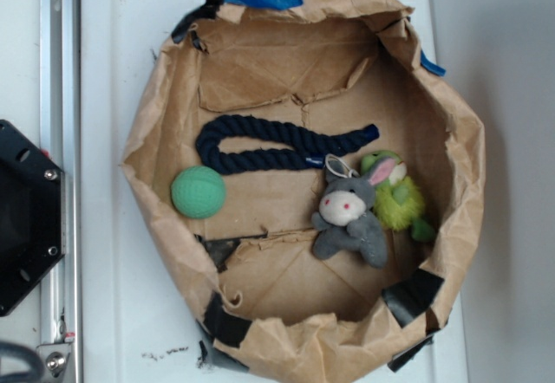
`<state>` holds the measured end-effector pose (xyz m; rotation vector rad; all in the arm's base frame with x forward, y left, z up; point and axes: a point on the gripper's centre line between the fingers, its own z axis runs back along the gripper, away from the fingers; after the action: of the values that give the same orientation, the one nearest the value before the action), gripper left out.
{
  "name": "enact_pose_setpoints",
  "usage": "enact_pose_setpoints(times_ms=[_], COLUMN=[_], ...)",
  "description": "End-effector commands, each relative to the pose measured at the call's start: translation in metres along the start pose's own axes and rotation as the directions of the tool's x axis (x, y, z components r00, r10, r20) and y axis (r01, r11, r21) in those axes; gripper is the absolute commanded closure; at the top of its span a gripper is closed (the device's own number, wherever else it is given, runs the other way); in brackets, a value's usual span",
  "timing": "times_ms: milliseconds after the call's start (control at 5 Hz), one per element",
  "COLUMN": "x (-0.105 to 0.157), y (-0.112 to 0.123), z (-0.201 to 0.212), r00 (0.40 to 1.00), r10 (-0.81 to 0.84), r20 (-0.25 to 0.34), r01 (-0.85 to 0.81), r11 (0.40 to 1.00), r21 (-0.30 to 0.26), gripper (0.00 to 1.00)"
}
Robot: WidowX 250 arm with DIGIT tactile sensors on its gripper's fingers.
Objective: Grab the green ball.
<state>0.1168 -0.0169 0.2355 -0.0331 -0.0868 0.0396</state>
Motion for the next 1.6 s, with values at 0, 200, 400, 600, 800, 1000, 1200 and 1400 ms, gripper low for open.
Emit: enact_pose_setpoints(times_ms=[0,200,400,600,800,1000,1200,1400], x=[0.0,0.043,0.055,0.065,0.073,0.085,0.089,0.087], y=[0.0,-0.005,-0.005,-0.002,0.015,0.031,0.036,0.037], z=[0.0,-0.009,-0.03,-0.054,-0.085,-0.101,-0.107,-0.123], r00=[1.0,0.996,0.995,0.997,0.997,0.995,0.993,0.989], r10=[0.0,0.028,0.029,0.031,0.07,0.099,0.105,0.093], r20=[0.0,0.083,0.093,0.064,0.032,0.004,-0.063,-0.112], r01=[0.0,-0.026,-0.029,-0.034,-0.073,-0.099,-0.104,-0.093], r11=[1.0,0.999,1.0,0.999,0.995,0.993,0.995,0.996], r21=[0.0,-0.027,0.005,0.04,0.071,0.056,0.007,0.002], gripper=[0.0,0.0,0.0,0.0,0.0,0.0,0.0,0.0])
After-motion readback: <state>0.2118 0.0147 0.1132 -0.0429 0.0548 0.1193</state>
